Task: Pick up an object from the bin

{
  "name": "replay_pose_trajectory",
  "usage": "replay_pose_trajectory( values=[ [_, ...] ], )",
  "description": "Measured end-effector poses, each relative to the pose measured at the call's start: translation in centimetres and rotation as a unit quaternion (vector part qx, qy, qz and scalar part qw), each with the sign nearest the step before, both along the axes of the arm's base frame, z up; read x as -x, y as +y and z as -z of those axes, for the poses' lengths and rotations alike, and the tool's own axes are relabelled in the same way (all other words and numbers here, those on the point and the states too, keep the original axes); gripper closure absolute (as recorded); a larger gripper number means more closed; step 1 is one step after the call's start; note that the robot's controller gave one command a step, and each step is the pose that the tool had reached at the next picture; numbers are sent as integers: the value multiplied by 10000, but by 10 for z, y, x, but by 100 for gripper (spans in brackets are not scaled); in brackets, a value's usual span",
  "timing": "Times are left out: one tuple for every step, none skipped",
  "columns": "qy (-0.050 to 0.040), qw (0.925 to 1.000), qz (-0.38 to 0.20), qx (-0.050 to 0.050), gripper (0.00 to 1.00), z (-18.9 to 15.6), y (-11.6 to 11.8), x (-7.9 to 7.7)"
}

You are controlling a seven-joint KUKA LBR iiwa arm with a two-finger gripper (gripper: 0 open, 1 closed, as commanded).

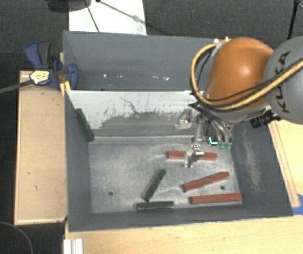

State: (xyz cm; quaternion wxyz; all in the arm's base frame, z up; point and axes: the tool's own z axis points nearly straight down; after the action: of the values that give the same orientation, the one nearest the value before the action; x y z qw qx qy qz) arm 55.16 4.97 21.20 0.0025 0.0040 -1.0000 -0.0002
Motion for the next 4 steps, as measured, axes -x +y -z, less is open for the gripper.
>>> replay_pose_trajectory(
  values=[
    [-40, 10000, 6, -3, 0, -4, 0, -2],
    [-53, 9999, -87, -2, 100, 125, -60, -15],
    [-31, 10000, -76, -2, 0, 127, -60, -14],
    [-31, 10000, -72, -2, 0, 127, -60, -14]
  ],
)
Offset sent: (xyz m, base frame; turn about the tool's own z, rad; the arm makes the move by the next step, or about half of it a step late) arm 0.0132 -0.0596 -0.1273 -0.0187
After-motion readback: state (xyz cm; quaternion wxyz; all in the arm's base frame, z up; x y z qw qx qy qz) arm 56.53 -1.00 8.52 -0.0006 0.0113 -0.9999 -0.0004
